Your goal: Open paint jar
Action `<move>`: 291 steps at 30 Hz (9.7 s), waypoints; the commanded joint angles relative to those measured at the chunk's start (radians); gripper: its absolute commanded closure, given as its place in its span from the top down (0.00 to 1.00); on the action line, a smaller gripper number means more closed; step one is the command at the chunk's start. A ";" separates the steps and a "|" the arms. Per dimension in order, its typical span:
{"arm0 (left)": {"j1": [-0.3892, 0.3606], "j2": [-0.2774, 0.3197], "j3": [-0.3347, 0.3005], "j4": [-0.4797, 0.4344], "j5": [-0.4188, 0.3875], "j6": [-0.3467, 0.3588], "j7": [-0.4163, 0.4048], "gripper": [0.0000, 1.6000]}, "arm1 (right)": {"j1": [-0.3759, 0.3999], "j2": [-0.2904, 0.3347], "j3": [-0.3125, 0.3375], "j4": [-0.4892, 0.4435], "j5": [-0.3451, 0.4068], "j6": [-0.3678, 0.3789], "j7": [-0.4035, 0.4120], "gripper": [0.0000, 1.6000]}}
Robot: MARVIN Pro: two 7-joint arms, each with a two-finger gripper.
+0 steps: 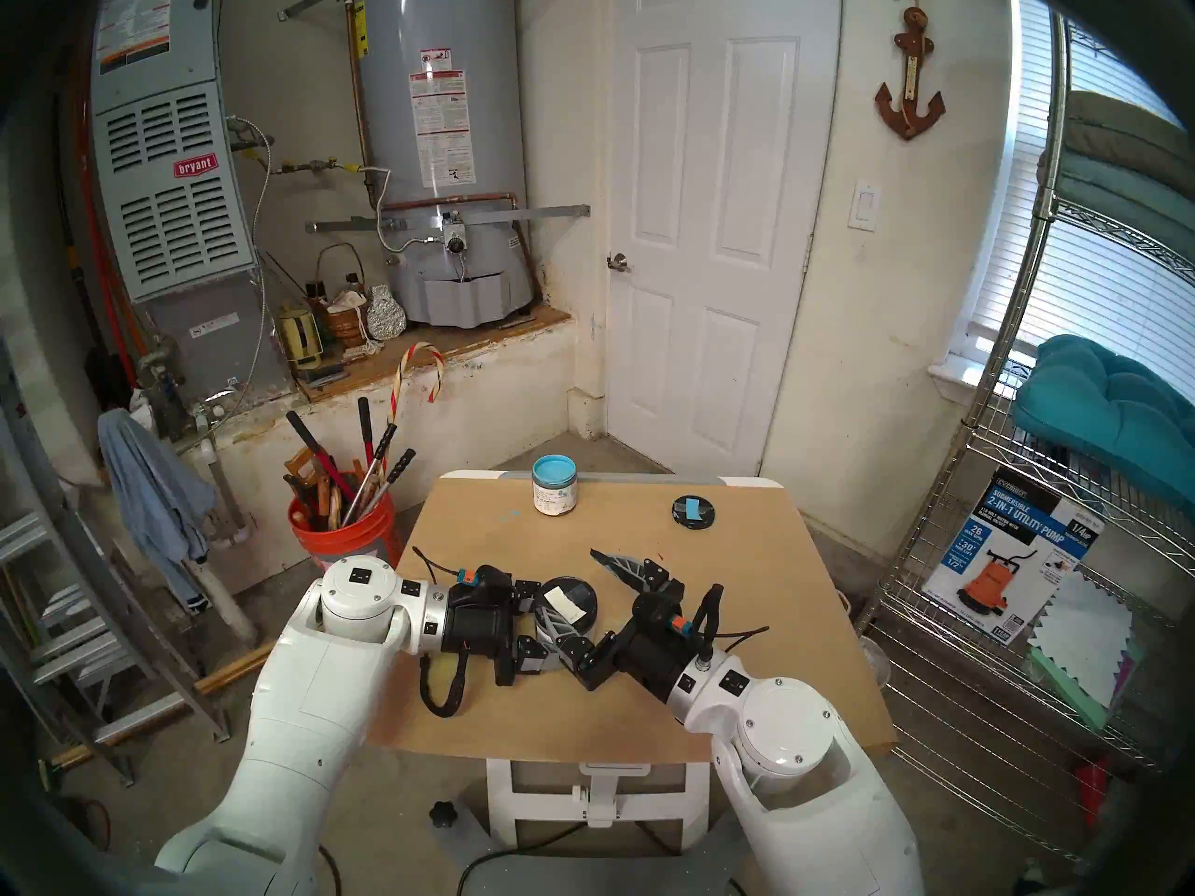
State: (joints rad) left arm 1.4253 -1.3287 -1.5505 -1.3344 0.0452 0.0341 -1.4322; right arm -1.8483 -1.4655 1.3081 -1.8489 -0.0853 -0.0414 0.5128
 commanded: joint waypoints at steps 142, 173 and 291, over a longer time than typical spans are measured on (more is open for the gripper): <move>0.058 -0.017 -0.047 -0.071 0.032 0.056 -0.026 0.00 | 0.519 0.130 -0.109 0.450 0.285 -0.108 0.919 0.00; 0.014 -0.023 -0.051 -0.010 0.038 0.041 -0.033 0.00 | 0.533 0.095 -0.076 0.455 0.346 -0.078 0.912 1.00; 0.026 -0.082 -0.103 -0.016 0.066 0.011 -0.051 0.00 | 0.146 -0.012 0.051 0.154 0.060 -0.136 0.346 1.00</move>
State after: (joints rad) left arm 1.4573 -1.4065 -1.6497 -1.3385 0.1214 0.0492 -1.4841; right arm -1.7165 -1.4565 1.3669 -1.6693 -0.0133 -0.1801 0.8802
